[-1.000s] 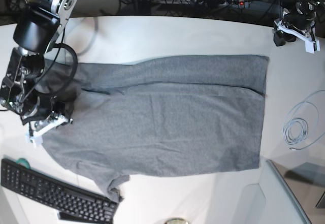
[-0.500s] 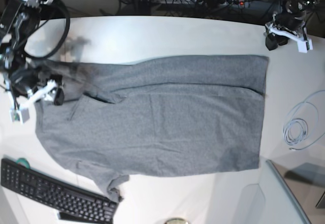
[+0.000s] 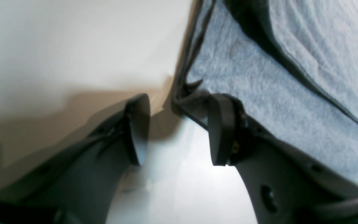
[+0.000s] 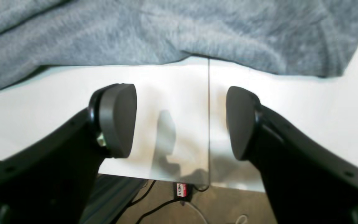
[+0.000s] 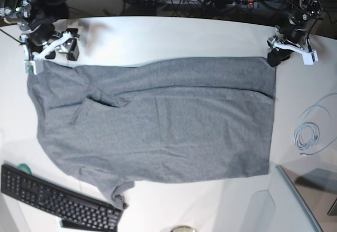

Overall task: Layout the t-shirt on the table in an organized manner, then fold the t-shirt properly
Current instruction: 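Grasp the t-shirt collar corners with both grippers, then pull the t-shirt corners outward with both grippers to spread it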

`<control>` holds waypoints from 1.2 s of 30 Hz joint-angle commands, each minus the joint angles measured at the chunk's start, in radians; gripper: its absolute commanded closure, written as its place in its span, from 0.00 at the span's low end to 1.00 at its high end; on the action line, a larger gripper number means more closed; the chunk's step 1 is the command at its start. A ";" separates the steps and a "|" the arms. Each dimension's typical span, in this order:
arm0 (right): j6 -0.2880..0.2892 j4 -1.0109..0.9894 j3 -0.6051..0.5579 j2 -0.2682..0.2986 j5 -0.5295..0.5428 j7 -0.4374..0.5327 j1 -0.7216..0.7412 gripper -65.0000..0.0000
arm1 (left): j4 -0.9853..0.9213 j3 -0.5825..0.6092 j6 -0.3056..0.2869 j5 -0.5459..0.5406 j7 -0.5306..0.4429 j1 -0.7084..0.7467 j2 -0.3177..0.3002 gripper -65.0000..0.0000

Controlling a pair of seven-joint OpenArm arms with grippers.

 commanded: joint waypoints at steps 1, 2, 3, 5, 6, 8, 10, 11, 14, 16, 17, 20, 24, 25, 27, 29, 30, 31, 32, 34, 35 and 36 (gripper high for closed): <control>0.011 -0.002 0.004 0.006 0.016 0.018 -0.001 0.36 | 0.030 0.000 -0.009 0.002 0.014 0.011 -0.008 0.55; 0.011 -0.013 0.004 0.006 0.016 0.020 -0.001 0.36 | 0.046 -0.004 -0.009 0.002 0.016 0.015 -0.005 0.55; 0.011 -0.019 0.004 0.006 0.016 0.020 -0.001 0.36 | 0.050 -0.007 -0.009 0.002 0.016 0.024 -0.003 0.55; 0.011 -0.020 0.004 0.007 0.016 0.020 -0.001 0.36 | 0.053 -0.008 -0.009 0.002 0.016 0.032 0.000 0.55; 0.011 -0.020 0.004 0.007 0.016 0.020 0.001 0.36 | 0.053 -0.008 -0.009 0.002 0.016 0.032 0.000 0.55; 0.011 -0.020 0.000 0.007 0.016 0.020 0.004 0.36 | 0.050 -0.008 -0.009 0.002 0.016 0.029 0.000 0.55; 0.011 -0.017 -0.003 0.007 0.016 0.020 0.005 0.36 | 0.047 -0.007 -0.009 0.002 0.014 0.015 0.000 0.55; 0.011 -0.017 -0.004 0.007 0.016 0.020 0.005 0.36 | 0.043 -0.007 -0.009 0.002 0.014 0.006 0.000 0.55; 0.011 -0.017 0.000 0.007 0.016 0.020 0.005 0.36 | -0.005 -0.002 -0.009 0.002 0.011 -0.023 0.002 0.55; 0.011 -0.019 0.005 0.006 0.016 0.020 0.005 0.36 | -0.034 -0.002 -0.009 0.005 0.011 -0.042 0.000 0.55; 0.011 -0.020 0.010 0.002 0.017 0.021 0.005 0.36 | -0.049 -0.002 -0.009 0.005 0.010 -0.051 0.000 0.55; 0.011 -0.020 0.120 -0.047 0.071 0.021 0.011 0.35 | -0.076 -0.002 -0.009 0.008 0.010 -0.069 0.000 0.56; 0.004 -0.112 0.278 -0.048 0.278 0.017 0.051 0.35 | -0.092 0.000 -0.009 0.009 0.008 -0.078 0.002 0.61; 0.002 -0.151 0.303 -0.047 0.304 0.015 0.065 0.35 | -0.091 0.000 -0.009 0.009 0.008 -0.078 0.000 0.65; 0.002 -0.226 0.338 -0.027 0.312 0.015 0.094 0.35 | -0.091 0.000 -0.009 0.009 0.008 -0.075 -0.005 0.84; 0.002 -0.286 0.336 -0.004 0.312 0.015 0.117 0.35 | -0.089 0.000 -0.009 0.009 0.008 -0.072 -0.008 1.00; 0.002 -0.310 0.336 0.006 0.315 0.015 0.128 0.35 | -0.089 -0.002 -0.009 0.009 0.008 -0.071 -0.008 1.00; 0.002 -0.332 0.338 0.013 0.315 0.015 0.142 0.35 | -0.089 -0.002 -0.009 0.009 0.008 -0.069 -0.008 1.00; 0.002 -0.353 0.340 0.016 0.315 0.015 0.157 0.36 | -0.089 -0.002 -0.009 0.009 0.010 -0.069 -0.009 1.00; 0.002 -0.392 0.343 0.029 0.315 0.015 0.185 0.36 | -0.089 -0.002 -0.009 0.011 0.014 -0.069 -0.011 1.00; 0.002 -0.410 0.343 0.038 0.315 0.017 0.195 0.36 | -0.088 -0.002 -0.009 0.011 0.014 -0.068 -0.020 1.00; 0.002 -0.432 0.343 0.045 0.315 0.017 0.211 0.36 | -0.088 0.000 -0.009 0.011 0.016 -0.068 -0.026 1.00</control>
